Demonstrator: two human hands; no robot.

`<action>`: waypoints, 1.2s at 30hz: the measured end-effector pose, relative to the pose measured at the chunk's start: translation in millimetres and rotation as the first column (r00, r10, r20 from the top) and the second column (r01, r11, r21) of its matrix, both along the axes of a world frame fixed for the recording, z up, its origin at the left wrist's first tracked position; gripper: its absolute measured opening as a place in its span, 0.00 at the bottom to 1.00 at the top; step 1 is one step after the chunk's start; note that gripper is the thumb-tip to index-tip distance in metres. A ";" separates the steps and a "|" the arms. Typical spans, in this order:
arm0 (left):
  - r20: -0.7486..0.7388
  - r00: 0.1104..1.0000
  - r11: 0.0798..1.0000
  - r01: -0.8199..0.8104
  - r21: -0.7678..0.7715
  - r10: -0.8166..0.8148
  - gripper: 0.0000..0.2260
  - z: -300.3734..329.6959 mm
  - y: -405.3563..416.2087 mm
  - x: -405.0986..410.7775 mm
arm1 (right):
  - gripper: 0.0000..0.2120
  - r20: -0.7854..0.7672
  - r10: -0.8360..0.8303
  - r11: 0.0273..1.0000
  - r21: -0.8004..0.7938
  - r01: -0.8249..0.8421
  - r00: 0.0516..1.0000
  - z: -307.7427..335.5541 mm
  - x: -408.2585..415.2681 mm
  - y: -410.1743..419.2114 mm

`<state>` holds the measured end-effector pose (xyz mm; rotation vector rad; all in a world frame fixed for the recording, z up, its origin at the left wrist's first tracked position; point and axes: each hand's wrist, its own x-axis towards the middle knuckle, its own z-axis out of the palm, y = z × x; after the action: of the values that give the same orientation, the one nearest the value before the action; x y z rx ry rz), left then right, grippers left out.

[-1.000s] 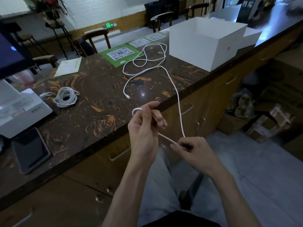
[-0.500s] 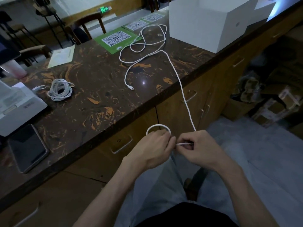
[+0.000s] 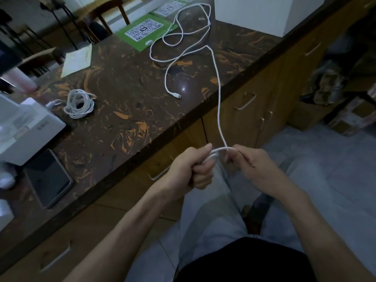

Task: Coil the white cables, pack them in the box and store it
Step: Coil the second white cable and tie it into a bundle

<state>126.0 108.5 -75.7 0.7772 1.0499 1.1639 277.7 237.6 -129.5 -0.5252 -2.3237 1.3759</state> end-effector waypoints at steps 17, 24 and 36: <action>0.732 0.474 0.708 -0.706 -0.015 0.489 0.21 17.8 7.0 14.9 | 0.13 -0.120 0.038 0.983 -0.173 -0.059 0.992 -5.5 -5.2 -17.8; 0.014 0.651 0.564 -0.668 0.484 0.759 0.13 28.6 12.9 -4.0 | 0.22 -0.007 0.006 1.000 -0.016 -0.006 1.000 -21.4 -1.5 -16.1; -0.999 0.044 0.989 -0.148 -0.001 0.005 0.05 2.6 5.6 1.1 | 0.13 -0.012 -0.070 0.947 0.314 0.070 0.997 11.4 6.9 -9.1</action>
<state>127.1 114.1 -73.1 1.5641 2.3708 0.4150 284.6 228.5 -118.1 -0.5014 -2.4341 0.9462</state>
